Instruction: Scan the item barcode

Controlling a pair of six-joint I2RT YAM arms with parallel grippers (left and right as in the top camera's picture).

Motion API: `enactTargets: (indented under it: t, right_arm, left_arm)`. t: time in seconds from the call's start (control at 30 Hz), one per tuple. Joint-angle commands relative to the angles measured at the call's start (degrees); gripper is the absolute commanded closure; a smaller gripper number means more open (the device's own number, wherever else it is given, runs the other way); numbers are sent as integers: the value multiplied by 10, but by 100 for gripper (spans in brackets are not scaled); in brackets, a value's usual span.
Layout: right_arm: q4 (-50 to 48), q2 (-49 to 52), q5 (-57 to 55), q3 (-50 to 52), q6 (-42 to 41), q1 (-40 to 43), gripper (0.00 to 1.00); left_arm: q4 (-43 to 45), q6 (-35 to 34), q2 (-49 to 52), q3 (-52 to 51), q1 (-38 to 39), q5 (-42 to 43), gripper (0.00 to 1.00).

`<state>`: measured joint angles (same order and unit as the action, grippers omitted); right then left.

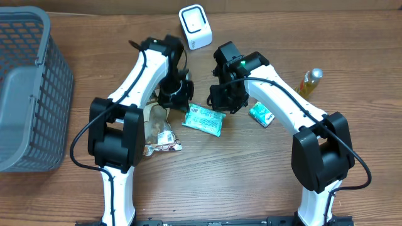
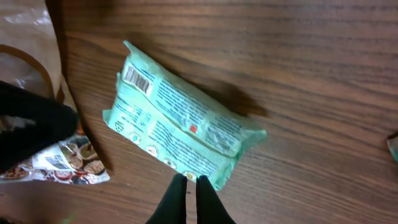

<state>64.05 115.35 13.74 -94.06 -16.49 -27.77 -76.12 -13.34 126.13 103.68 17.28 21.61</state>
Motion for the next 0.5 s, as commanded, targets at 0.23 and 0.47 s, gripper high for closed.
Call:
enactTargets:
  t: [0.23, 0.47]
  right_arm:
    - [-3, 53, 5, 3, 0, 3, 96]
    - [1, 53, 5, 4, 0, 3, 96]
  left_arm:
    - [38, 40, 1, -58, 4, -3, 96]
    - [43, 42, 1, -65, 8, 20, 96]
